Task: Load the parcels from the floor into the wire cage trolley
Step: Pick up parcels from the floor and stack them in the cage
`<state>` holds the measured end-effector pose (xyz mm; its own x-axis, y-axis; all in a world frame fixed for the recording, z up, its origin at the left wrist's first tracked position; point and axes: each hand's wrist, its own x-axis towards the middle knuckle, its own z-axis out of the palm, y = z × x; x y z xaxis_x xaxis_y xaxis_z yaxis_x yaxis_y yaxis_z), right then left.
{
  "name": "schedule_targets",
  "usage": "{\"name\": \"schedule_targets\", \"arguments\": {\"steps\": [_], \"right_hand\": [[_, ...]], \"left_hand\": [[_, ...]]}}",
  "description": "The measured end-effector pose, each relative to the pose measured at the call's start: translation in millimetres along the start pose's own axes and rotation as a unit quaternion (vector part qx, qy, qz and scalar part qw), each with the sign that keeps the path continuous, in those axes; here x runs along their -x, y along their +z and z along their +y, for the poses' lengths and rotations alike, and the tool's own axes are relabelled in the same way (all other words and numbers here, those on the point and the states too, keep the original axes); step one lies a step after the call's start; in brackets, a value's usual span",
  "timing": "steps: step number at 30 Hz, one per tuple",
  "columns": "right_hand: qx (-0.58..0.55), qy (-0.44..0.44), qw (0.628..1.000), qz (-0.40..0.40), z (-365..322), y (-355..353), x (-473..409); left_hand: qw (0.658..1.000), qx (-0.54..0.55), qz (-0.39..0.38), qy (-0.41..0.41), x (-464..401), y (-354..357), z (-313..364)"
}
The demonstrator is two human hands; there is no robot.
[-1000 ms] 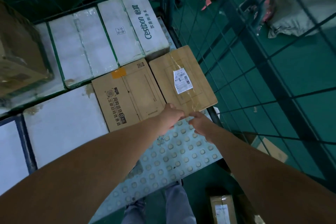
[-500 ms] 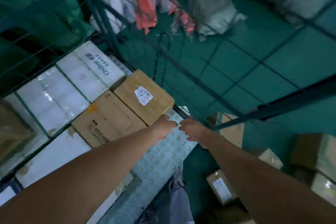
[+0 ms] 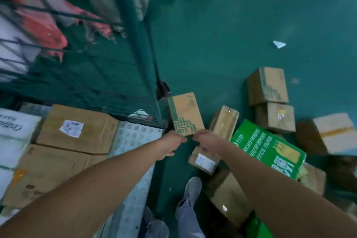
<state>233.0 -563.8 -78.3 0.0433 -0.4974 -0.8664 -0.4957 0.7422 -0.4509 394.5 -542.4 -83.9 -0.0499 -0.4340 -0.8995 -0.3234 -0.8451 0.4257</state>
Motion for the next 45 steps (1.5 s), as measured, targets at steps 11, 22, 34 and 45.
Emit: {"name": "schedule_targets", "arguments": {"steps": [11,22,34,45], "right_hand": [[-0.044,0.061,0.996,0.047,113,-140,-83],[-0.072,0.059,0.995,0.041,139,-102,-252],[-0.073,0.073,0.993,0.064,165,-40,-426],[-0.127,0.007,0.986,0.107,111,-63,-379]], "left_hand": [[0.998,-0.056,-0.017,-0.033,-114,125,65],[0.993,0.017,0.082,-0.082,-296,99,5],[0.970,0.130,0.113,-0.174,-463,84,-58],[0.959,0.225,0.169,-0.048,-422,44,0]]}}
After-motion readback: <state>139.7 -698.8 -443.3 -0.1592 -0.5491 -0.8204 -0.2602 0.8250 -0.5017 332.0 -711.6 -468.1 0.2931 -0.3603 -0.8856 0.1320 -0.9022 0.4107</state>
